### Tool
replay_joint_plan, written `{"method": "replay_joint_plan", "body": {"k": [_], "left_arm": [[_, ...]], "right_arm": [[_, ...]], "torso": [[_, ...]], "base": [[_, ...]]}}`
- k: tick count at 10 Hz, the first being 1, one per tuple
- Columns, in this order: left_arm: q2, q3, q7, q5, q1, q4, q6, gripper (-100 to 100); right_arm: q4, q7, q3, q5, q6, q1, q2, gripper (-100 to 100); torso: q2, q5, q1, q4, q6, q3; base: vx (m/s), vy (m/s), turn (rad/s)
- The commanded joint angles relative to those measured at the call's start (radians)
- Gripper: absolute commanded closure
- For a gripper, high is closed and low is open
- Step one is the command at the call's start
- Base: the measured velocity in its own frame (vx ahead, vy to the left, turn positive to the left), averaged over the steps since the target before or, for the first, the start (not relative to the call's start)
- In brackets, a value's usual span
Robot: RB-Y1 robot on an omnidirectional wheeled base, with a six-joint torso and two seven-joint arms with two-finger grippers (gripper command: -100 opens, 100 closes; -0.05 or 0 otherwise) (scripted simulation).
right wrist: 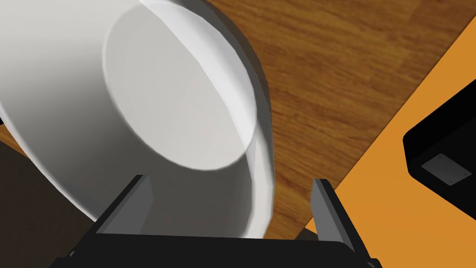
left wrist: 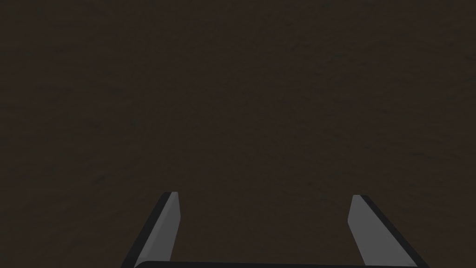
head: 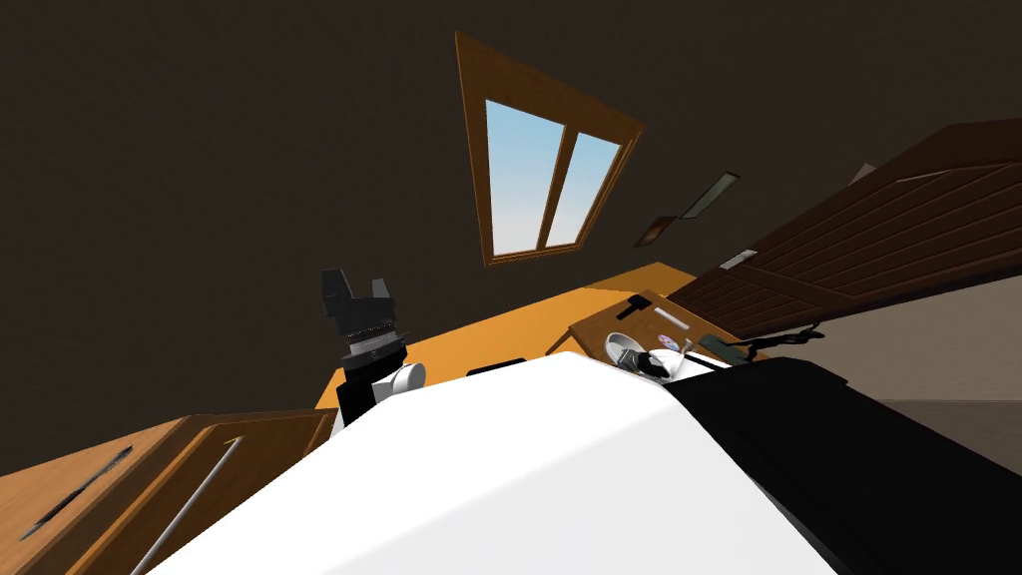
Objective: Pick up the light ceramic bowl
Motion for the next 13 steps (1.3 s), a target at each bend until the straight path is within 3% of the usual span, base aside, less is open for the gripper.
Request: {"method": "replay_joint_plan", "body": {"k": [1,2,6,7,8,13], "left_arm": [[0.0,0.0,0.0,0.0,0.0,0.0,0.0,0],[0.0,0.0,0.0,0.0,0.0,0.0,0.0,0],[0.0,0.0,0.0,0.0,0.0,0.0,0.0,0],[0.0,0.0,0.0,0.0,0.0,0.0,0.0,0],[0.0,0.0,0.0,0.0,0.0,0.0,0.0,0],[0.0,0.0,0.0,0.0,0.001,0.0,0.0,0]], "right_arm": [[0.0,0.0,0.0,0.0,0.0,0.0,0.0,-100],[0.008,0.006,-0.002,-0.001,-0.004,-0.003,0.003,100],[0.007,0.009,0.002,0.002,-0.007,0.0,0.004,100],[0.007,0.009,0.002,0.002,-0.006,0.0,0.004,0],[-0.027,-0.027,0.006,-0.002,0.019,0.019,-0.005,100],[-0.093,0.023,0.012,0.024,-0.014,0.012,-0.051,100]], "torso": [[0.0,0.0,0.0,0.0,0.0,0.0],[-0.002,0.0,0.0,0.0,0.001,-0.001],[-0.003,0.002,0.002,0.001,0.003,-0.001],[-0.003,0.002,0.002,0.001,0.003,-0.001],[-0.003,0.002,0.002,0.001,0.002,-0.001],[-0.008,0.003,0.004,-0.001,0.004,-0.004]], "base": [[-0.048,-0.012,0.067],[-0.007,-0.002,-0.014],[-0.003,0.001,0.005],[0.0,0.0,0.0],[-0.013,0.001,0.053],[0.093,0.024,-0.235]]}}
